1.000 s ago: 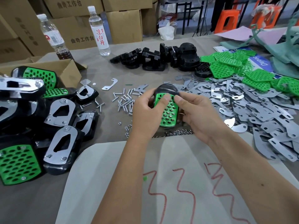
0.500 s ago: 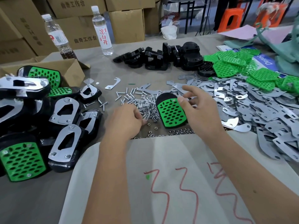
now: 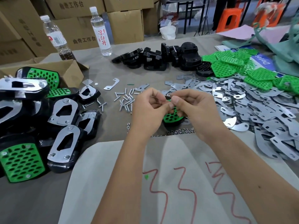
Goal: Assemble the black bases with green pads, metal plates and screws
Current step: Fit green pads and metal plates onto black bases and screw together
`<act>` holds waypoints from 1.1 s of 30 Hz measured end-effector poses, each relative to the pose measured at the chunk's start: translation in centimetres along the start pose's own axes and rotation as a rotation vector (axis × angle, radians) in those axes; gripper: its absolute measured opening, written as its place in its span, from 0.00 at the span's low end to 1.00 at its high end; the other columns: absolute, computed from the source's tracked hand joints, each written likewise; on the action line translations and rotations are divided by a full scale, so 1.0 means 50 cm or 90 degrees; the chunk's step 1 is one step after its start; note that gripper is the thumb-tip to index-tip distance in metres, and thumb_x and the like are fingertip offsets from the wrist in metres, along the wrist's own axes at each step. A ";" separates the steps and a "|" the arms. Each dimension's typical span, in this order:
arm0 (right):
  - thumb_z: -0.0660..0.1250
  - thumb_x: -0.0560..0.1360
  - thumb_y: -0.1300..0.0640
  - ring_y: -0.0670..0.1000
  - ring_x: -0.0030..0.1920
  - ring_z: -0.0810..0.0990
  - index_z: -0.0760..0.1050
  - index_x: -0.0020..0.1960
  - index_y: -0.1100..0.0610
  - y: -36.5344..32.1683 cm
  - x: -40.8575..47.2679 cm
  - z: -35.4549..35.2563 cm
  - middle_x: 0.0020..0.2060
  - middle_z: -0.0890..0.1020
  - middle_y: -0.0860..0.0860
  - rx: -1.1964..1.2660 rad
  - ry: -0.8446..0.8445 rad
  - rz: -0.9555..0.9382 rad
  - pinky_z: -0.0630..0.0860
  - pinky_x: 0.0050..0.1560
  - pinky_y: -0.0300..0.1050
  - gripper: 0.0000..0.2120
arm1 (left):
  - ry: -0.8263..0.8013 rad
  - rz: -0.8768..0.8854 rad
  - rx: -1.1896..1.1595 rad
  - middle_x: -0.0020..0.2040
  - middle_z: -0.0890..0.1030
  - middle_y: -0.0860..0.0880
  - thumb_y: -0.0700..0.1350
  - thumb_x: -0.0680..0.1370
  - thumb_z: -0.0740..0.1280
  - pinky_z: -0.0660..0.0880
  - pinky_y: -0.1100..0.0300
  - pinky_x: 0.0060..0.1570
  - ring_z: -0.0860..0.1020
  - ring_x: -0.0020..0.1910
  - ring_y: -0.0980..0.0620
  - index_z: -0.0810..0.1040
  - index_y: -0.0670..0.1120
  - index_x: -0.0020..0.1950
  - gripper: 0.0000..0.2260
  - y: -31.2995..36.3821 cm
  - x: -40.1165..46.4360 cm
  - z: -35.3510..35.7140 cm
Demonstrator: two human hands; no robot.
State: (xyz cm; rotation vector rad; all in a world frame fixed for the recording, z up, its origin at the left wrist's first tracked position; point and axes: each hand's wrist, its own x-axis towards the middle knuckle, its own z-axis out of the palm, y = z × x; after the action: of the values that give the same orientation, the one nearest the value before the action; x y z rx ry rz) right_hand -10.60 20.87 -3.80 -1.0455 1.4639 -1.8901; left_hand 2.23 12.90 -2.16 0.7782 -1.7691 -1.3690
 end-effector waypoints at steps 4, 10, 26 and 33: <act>0.77 0.74 0.66 0.46 0.27 0.78 0.85 0.43 0.55 -0.013 0.004 -0.029 0.32 0.85 0.50 -0.114 0.003 -0.034 0.76 0.31 0.36 0.07 | 0.094 -0.013 0.180 0.38 0.83 0.50 0.44 0.75 0.78 0.76 0.59 0.41 0.81 0.38 0.55 0.78 0.46 0.42 0.09 -0.005 0.006 -0.014; 0.81 0.70 0.64 0.42 0.25 0.77 0.85 0.39 0.56 -0.016 0.001 -0.042 0.29 0.82 0.50 -0.365 -0.078 -0.053 0.78 0.30 0.39 0.06 | 0.021 -0.236 0.599 0.43 0.81 0.55 0.59 0.72 0.79 0.78 0.53 0.51 0.80 0.48 0.49 0.77 0.52 0.41 0.15 -0.018 0.007 -0.101; 0.80 0.70 0.65 0.43 0.33 0.79 0.80 0.36 0.56 -0.018 0.001 -0.032 0.31 0.81 0.45 -0.467 -0.152 -0.110 0.73 0.35 0.31 0.11 | 0.190 -0.065 0.274 0.35 0.84 0.51 0.45 0.76 0.76 0.79 0.57 0.39 0.82 0.34 0.53 0.80 0.51 0.45 0.06 -0.021 0.015 -0.073; 0.80 0.70 0.66 0.42 0.32 0.79 0.80 0.36 0.55 -0.015 0.001 -0.029 0.32 0.82 0.47 -0.438 -0.144 -0.101 0.74 0.36 0.31 0.12 | 0.161 0.051 0.262 0.40 0.85 0.55 0.35 0.76 0.73 0.79 0.61 0.47 0.82 0.40 0.58 0.86 0.47 0.46 0.07 -0.041 0.025 -0.013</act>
State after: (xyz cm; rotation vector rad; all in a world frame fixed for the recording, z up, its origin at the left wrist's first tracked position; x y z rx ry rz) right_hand -11.77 21.84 -3.23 -1.6583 1.9878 -1.3047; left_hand 2.14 11.06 -3.79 1.0361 -1.8746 -0.8194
